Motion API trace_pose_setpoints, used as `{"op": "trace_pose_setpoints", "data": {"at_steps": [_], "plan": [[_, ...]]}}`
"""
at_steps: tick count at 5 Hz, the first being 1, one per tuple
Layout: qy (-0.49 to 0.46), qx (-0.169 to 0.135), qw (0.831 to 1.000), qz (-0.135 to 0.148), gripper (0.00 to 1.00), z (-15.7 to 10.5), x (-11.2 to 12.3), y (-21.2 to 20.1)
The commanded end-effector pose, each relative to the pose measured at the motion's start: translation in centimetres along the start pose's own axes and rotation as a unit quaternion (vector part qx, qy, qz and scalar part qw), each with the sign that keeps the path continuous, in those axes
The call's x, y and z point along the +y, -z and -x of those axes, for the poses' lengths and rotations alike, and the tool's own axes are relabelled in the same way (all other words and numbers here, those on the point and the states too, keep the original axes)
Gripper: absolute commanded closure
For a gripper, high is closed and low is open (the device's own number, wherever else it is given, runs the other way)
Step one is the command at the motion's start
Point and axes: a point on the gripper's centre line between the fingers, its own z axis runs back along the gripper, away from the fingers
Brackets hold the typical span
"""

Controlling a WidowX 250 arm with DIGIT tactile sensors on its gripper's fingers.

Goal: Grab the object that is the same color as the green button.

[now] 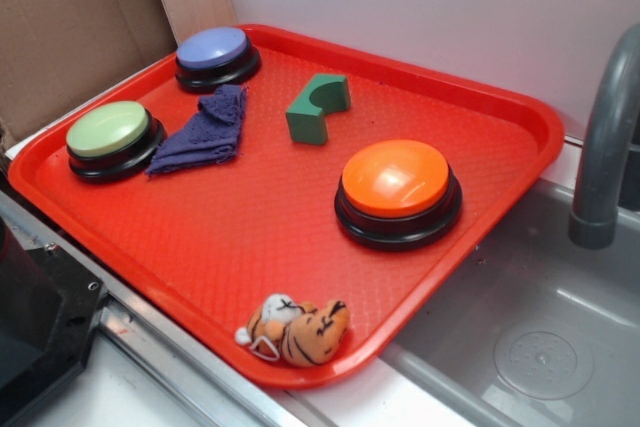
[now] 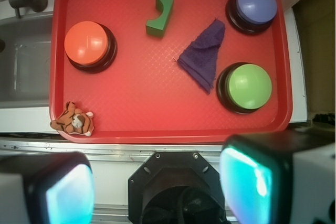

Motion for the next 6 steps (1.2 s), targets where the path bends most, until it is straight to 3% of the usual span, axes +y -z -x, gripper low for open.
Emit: {"op": "trace_pose_setpoints", "data": {"at_steps": [1, 2, 4, 6], "plan": [[0.000, 0.000, 1.000, 0.000, 0.00, 0.0, 0.0, 0.0], [-0.041, -0.034, 0.998, -0.026, 0.00, -2.8, 0.4, 1.9], [-0.157, -0.086, 0.978, -0.111, 0.00, -9.6, 2.7, 8.3], [-0.184, -0.098, 0.976, -0.061, 0.00, -14.9, 4.2, 15.8]]}}
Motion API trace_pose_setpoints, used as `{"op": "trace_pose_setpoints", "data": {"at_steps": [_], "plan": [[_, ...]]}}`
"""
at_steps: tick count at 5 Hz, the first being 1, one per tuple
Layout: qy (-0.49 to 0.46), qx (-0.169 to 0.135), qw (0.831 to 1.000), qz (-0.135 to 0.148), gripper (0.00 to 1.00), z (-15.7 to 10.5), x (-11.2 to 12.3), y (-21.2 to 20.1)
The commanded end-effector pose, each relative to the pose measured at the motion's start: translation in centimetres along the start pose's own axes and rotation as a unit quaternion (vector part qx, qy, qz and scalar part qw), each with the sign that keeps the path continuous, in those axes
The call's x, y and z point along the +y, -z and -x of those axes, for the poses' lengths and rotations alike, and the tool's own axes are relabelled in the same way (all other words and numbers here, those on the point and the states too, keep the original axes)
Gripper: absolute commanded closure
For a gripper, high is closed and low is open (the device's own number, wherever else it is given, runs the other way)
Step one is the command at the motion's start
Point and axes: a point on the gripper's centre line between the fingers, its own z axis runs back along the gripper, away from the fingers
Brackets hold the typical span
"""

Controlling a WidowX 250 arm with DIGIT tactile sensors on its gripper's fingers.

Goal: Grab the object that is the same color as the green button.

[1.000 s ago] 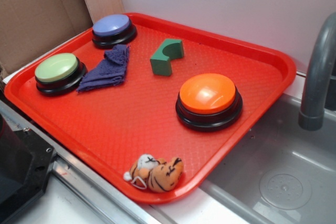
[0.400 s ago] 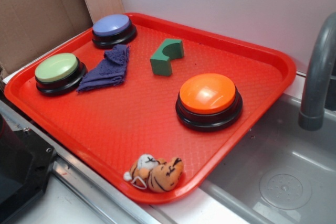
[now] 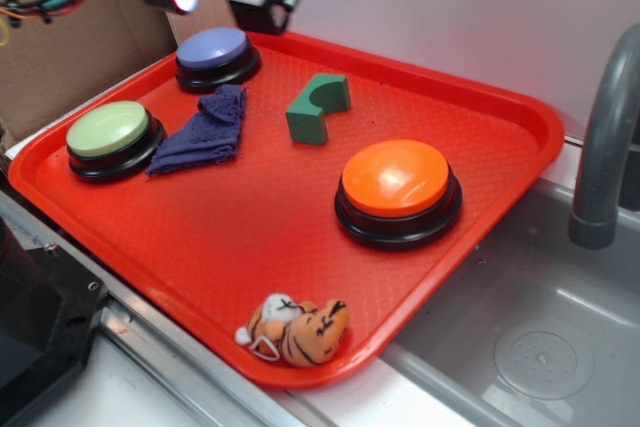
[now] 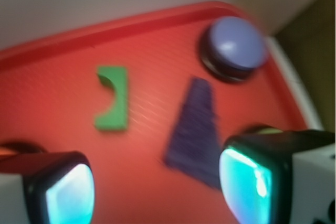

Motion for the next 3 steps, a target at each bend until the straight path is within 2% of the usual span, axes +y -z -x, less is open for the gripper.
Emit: {"op": "trace_pose_setpoints", "data": {"at_steps": [1, 2, 3], "plan": [[-0.010, 0.000, 1.000, 0.024, 0.00, -2.9, -0.4, 6.3], [-0.004, 0.019, 0.999, 0.039, 0.00, -2.8, -0.8, 8.8], [0.003, 0.024, 0.999, 0.030, 0.00, -2.8, -0.8, 10.0]]}}
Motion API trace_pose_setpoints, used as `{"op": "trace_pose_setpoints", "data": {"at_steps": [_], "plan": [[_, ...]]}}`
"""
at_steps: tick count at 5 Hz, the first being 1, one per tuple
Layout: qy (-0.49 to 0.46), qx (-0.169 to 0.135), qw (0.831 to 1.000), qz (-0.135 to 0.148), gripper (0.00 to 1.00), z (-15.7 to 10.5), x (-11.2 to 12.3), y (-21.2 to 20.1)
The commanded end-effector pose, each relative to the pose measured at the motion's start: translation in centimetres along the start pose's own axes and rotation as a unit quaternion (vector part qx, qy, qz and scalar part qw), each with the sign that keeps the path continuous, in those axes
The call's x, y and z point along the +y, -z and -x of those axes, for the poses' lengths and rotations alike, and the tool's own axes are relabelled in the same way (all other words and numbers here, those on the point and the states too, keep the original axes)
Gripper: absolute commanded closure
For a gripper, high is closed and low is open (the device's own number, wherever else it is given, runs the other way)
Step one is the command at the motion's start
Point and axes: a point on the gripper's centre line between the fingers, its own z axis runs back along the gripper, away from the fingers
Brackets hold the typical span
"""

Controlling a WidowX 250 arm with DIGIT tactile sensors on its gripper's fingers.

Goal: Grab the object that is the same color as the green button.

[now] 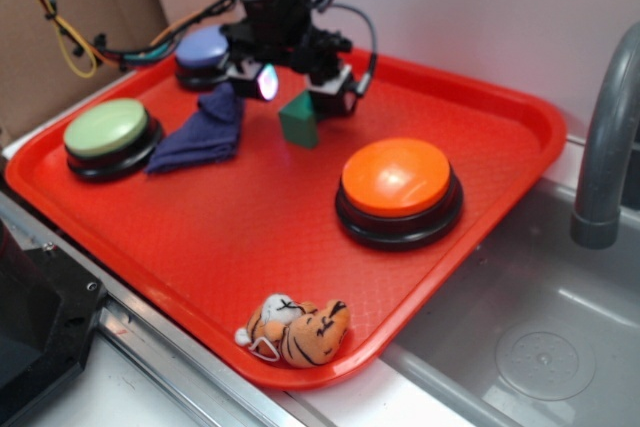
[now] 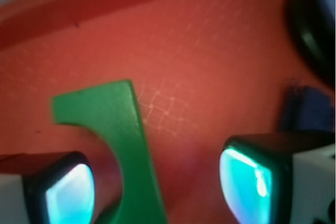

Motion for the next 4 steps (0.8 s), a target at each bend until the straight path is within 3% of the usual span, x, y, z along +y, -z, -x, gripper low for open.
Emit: {"op": "trace_pose_setpoints", "data": {"at_steps": [1, 2, 3, 4], "plan": [[-0.001, -0.012, 1.000, 0.003, 1.00, -1.8, 0.9, 0.3], [0.069, 0.017, 0.997, 0.012, 1.00, -1.9, 0.8, -0.4], [0.103, 0.025, 0.994, 0.005, 1.00, -2.0, 0.8, -2.0], [0.136, 0.024, 0.990, -0.006, 1.00, -2.0, 1.0, -6.4]]}}
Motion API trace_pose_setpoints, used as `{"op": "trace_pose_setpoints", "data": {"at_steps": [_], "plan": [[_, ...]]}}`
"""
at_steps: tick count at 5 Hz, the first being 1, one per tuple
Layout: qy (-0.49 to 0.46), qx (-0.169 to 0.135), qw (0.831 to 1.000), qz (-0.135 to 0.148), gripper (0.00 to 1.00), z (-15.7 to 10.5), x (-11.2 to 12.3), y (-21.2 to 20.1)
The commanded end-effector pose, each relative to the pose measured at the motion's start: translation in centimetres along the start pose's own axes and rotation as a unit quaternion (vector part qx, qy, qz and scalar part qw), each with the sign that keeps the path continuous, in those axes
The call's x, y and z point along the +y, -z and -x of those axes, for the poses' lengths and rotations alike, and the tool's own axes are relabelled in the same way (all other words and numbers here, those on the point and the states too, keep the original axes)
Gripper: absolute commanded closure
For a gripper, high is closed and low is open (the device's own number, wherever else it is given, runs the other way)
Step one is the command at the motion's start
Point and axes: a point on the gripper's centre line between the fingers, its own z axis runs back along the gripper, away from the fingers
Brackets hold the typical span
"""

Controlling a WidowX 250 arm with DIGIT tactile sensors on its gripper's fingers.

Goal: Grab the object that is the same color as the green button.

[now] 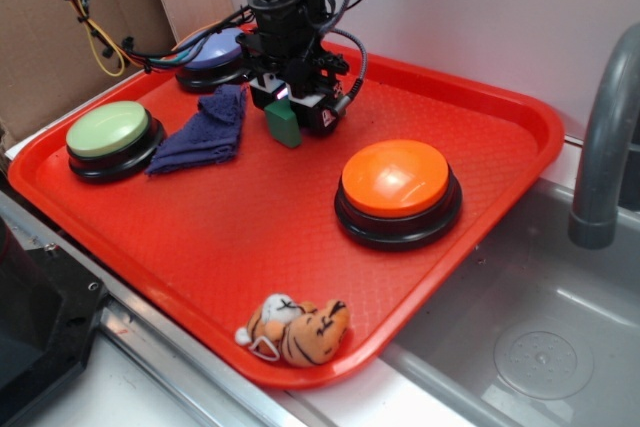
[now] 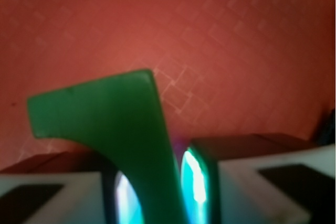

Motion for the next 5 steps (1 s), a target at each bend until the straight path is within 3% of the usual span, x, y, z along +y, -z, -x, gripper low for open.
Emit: {"op": "trace_pose_setpoints", "data": {"at_steps": [1, 3, 4, 5], "plan": [[0.025, -0.065, 0.998, -0.006, 1.00, 1.4, 0.3, -10.8], [0.020, -0.069, 0.995, 0.062, 1.00, 8.6, -1.9, -16.4], [-0.001, -0.070, 0.995, 0.064, 1.00, 10.7, -1.7, -16.1], [-0.022, -0.080, 0.995, 0.048, 1.00, 11.1, -1.5, -16.0]]}}
